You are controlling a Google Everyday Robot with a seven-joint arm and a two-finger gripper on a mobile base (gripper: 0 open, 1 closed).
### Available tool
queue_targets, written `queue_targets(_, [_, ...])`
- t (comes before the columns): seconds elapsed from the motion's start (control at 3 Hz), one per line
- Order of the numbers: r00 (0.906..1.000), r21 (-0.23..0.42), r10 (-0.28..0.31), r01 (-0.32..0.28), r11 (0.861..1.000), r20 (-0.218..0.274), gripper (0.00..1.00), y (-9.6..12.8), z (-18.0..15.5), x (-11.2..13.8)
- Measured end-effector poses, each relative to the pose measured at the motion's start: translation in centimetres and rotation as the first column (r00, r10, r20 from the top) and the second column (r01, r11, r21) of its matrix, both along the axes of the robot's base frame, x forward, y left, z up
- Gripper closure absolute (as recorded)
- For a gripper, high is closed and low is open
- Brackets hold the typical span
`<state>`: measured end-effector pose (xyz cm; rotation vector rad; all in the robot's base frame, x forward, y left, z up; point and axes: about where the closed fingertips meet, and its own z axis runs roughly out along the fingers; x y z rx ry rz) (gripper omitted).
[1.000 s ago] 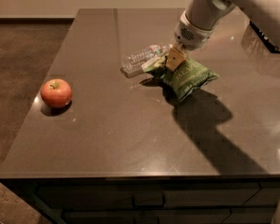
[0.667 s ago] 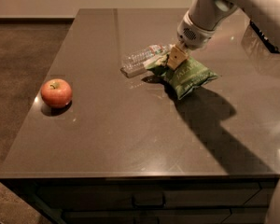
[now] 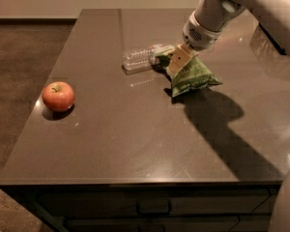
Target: Move green jalapeno chip bag near water bottle
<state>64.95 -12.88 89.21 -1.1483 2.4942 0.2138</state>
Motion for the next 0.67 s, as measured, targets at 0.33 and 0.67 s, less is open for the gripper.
queue_targets(0.33, [1.0000,0.000,0.002,-0.002,1.000,-0.002,0.00,0.11,-0.16,0.04])
queue_targets(0.67, [1.0000,0.000,0.002,-0.002,1.000,-0.002,0.00,0.12,-0.17,0.05])
